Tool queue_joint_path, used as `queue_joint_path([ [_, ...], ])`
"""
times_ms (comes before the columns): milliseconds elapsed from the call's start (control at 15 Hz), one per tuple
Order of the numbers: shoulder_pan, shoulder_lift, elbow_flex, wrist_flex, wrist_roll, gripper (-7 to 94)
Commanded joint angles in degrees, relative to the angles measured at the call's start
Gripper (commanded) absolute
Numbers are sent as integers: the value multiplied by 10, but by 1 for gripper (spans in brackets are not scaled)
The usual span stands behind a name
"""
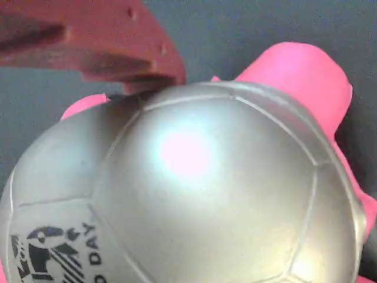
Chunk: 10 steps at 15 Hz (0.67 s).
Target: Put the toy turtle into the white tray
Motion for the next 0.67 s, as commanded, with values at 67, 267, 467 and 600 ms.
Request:
queue_joint_path([
  [67, 6, -1, 13, -20, -109, 38],
  [267, 6, -1, 18, -24, -100, 14],
  [467, 2, 5, 15, -20, -76, -3],
  [600, 3, 11, 14, -15, -62, -3],
])
